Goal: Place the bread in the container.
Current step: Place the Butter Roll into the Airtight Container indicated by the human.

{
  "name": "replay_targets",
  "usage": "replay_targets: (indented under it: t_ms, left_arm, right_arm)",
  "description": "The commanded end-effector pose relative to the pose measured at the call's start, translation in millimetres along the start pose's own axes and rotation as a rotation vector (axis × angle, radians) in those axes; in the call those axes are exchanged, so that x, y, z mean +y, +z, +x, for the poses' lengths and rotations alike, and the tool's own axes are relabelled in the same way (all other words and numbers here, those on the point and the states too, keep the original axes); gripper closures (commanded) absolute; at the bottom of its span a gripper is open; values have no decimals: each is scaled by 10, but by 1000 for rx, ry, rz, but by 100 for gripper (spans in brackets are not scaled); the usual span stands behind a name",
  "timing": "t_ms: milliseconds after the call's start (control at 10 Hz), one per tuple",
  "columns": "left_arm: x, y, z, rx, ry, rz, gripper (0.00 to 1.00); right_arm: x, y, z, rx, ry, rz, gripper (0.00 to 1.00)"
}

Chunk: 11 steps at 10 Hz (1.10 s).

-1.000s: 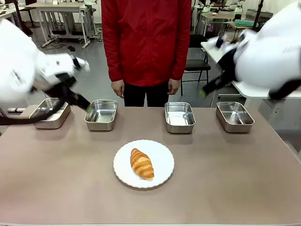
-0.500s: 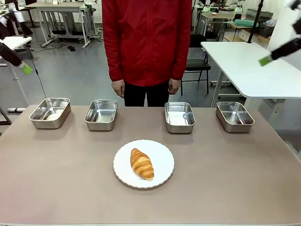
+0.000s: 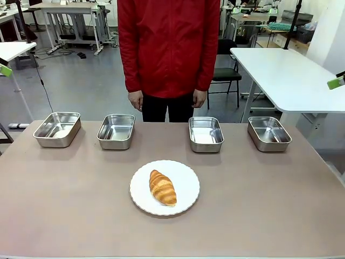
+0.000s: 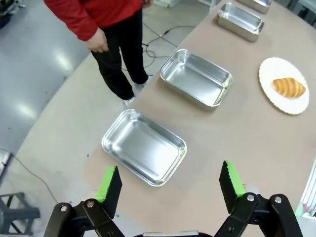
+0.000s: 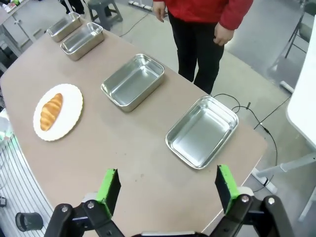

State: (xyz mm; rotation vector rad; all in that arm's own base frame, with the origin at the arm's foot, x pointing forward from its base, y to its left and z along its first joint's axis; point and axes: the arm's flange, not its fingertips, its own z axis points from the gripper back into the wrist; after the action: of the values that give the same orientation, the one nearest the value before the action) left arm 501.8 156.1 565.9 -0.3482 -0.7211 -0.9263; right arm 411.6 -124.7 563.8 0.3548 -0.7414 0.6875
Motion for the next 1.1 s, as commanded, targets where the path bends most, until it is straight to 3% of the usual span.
replay_targets:
  t_ms: [0,300,700,1000]
  left_arm:
    - [14,-76,29,31,21,2,0]
    - [12,-71,-2,17,7,-4,0]
    - [240,394,-332,-82,66,-3,0]
    - [82,547,-386,-143,37,-6,0]
  right_arm:
    - [52,-33,135,7,-14,-3,0]
    - [72,-75,99,16,8,-4,0]
    - [-452,331,-194,-102,53,4,0]
    - [-567,416,-277,-129,56,-4,0]
